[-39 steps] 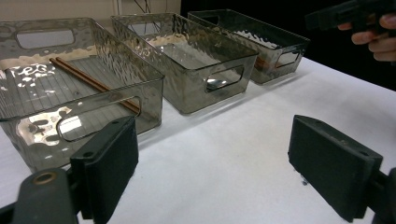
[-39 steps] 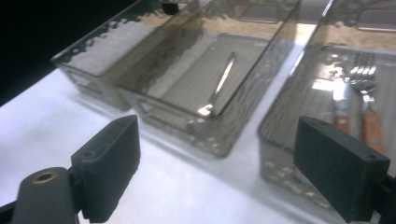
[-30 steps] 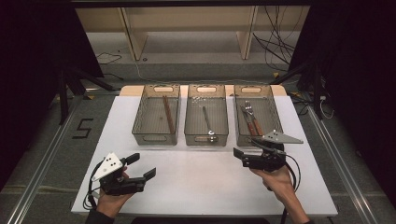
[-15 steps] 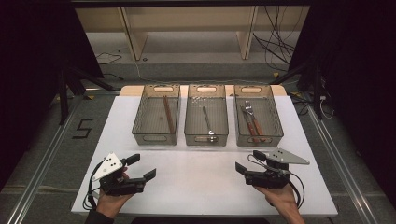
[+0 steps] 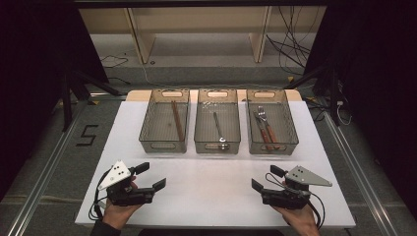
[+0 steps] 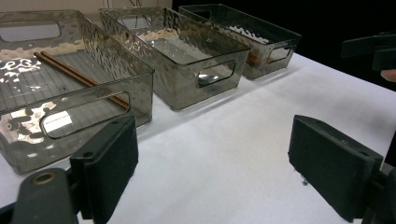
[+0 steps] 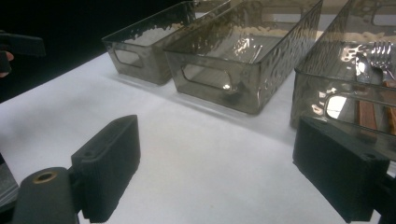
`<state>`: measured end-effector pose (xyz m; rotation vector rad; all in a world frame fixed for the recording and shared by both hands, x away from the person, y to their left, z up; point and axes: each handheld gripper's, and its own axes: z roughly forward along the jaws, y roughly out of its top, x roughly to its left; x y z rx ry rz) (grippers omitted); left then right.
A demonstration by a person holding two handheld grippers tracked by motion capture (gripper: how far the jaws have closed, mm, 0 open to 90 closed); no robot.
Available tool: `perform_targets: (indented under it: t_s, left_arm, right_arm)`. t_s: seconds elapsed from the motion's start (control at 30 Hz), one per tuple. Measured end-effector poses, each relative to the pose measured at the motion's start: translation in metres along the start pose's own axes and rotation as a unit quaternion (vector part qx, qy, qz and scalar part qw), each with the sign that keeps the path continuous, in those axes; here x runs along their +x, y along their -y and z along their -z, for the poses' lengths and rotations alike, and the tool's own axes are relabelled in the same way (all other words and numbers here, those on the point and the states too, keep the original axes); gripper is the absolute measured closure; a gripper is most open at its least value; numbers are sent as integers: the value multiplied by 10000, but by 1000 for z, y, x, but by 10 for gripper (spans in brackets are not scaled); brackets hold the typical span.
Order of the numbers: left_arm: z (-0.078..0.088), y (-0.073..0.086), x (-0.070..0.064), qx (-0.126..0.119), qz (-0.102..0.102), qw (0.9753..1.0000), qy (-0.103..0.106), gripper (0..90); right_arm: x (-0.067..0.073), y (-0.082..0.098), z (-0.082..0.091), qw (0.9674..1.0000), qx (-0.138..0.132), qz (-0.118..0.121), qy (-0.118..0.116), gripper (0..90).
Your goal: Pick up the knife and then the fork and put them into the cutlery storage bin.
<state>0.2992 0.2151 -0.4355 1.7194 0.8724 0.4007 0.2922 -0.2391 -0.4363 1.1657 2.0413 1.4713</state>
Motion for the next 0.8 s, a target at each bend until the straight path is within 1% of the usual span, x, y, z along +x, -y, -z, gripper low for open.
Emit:
perform_targets:
  t_s: [0.43,0.8]
  left_arm:
    - [-1,0,0,4,8,10000,-3,156]
    - [-1,1,0,23,5,10000,-6,156]
  right_arm:
    - [-2,0,1,10000,-58,-22,36,156]
    - [-2,1,-1,10000,10,13,75,156]
